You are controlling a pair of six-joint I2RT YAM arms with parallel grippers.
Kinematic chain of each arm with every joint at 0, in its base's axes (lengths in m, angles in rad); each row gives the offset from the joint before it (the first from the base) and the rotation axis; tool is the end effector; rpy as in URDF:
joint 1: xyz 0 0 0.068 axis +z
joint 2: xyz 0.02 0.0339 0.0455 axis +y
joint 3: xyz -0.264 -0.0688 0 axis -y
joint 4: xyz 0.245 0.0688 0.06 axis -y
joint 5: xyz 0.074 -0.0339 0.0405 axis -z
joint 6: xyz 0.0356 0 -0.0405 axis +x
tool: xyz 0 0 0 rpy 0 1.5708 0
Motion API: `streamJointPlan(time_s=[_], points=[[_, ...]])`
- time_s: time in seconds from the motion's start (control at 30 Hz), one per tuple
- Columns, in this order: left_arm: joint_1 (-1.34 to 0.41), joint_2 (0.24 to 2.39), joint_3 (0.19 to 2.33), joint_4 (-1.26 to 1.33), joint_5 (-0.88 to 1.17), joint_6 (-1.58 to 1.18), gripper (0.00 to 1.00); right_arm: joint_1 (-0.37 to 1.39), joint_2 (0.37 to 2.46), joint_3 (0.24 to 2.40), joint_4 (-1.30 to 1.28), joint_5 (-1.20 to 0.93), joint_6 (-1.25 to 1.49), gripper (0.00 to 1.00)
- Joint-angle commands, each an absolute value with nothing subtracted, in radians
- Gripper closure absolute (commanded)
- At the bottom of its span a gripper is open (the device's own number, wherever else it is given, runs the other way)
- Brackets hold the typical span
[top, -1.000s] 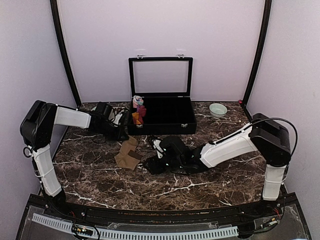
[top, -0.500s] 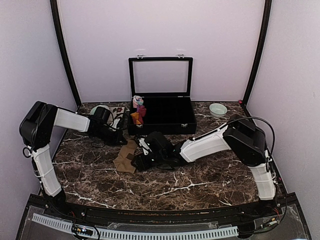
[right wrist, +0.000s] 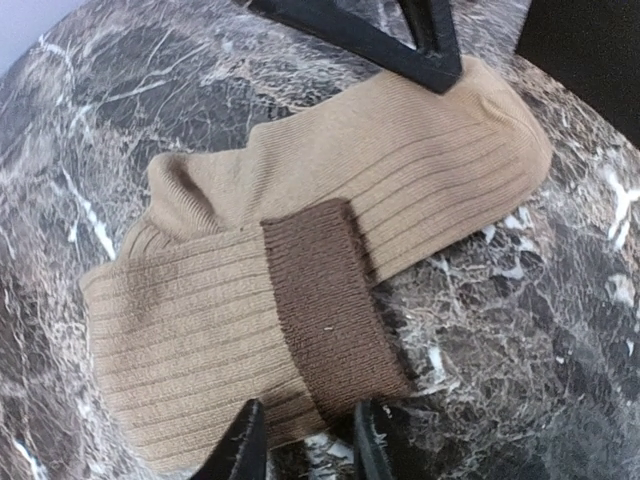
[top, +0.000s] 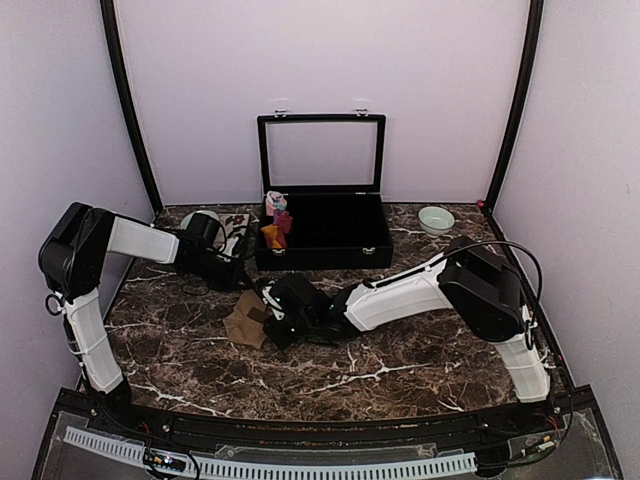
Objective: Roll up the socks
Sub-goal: Adjust the sock at the center of the board.
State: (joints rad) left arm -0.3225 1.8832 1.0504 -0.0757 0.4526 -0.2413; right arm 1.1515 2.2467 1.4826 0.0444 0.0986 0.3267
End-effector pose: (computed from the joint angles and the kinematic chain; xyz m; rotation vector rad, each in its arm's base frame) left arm 0.3513 -0.1338 0.1402 0.3010 2.5051 -0.7968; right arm 0.2010 0.4423 0.1211 -0.9027 2.1959 0.6381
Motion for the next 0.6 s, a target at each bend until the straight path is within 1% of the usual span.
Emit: streamJointPlan(time_s=[0.0,0.13,0.23,0.57], points=[[-0.314,1.88,1.06,-0.07,0.464,-0.246,1.0,1.157,2.288,1.517,0.003,0.138,0.3,0.78],[-0.312,1.882,1.057,-0.069,0.461,-0.245,1.0,1.161,2.284,1.52,0.033,0.151,0.296,0.92],[-0.31,1.884,1.059,-0.069,0.46,-0.243,1.0,1.168,2.248,1.484,0.092,0.164,0.292,0.99],[-0.308,1.882,1.063,-0.073,0.466,-0.243,1.0,1.174,2.153,1.413,0.213,0.157,0.274,1.0]])
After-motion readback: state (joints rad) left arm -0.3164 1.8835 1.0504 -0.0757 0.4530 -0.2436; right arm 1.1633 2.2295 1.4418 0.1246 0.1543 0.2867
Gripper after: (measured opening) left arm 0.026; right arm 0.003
